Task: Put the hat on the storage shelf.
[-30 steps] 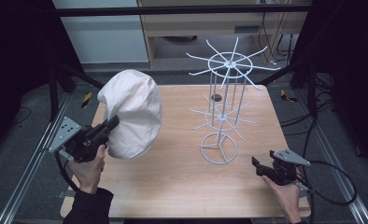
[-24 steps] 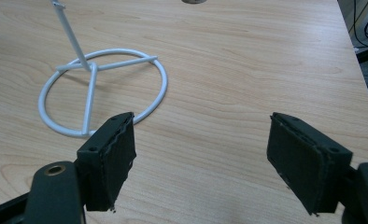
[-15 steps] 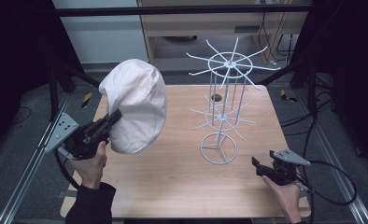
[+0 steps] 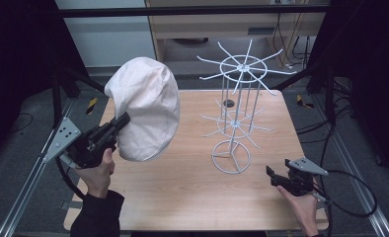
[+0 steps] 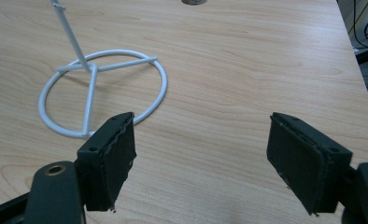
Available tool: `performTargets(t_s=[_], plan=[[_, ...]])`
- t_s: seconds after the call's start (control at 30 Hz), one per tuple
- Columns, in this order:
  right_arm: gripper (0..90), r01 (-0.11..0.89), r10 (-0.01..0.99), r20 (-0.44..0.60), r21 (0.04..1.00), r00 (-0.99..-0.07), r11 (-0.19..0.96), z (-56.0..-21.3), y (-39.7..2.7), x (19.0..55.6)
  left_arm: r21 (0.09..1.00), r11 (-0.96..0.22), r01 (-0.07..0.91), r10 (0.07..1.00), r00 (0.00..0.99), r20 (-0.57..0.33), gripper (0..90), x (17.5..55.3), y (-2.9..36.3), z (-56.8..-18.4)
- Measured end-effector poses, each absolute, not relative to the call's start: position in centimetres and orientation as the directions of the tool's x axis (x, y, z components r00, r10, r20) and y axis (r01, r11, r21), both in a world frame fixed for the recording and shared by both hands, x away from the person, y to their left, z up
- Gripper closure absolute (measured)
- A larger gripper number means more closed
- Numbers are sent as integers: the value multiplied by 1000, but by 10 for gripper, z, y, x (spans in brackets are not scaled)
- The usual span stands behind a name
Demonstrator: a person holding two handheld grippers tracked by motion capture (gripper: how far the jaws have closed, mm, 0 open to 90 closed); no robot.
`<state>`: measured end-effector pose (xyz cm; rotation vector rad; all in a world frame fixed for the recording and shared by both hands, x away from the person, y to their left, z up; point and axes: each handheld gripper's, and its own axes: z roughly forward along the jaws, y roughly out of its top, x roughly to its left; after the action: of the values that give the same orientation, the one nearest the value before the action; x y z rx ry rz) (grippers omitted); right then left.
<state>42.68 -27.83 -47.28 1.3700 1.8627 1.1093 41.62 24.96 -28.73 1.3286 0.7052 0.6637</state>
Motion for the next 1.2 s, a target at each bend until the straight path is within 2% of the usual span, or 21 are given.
performTargets(t_s=[0.53,1.2], plan=[[240,479,949,33,868,-314,129,-473,-279,427,984,156,-90,742,668,-57,877,406,249,-275],[244,480,949,34,868,-313,127,-473,-279,427,993,77,-88,753,658,0,879,407,244,-267]])
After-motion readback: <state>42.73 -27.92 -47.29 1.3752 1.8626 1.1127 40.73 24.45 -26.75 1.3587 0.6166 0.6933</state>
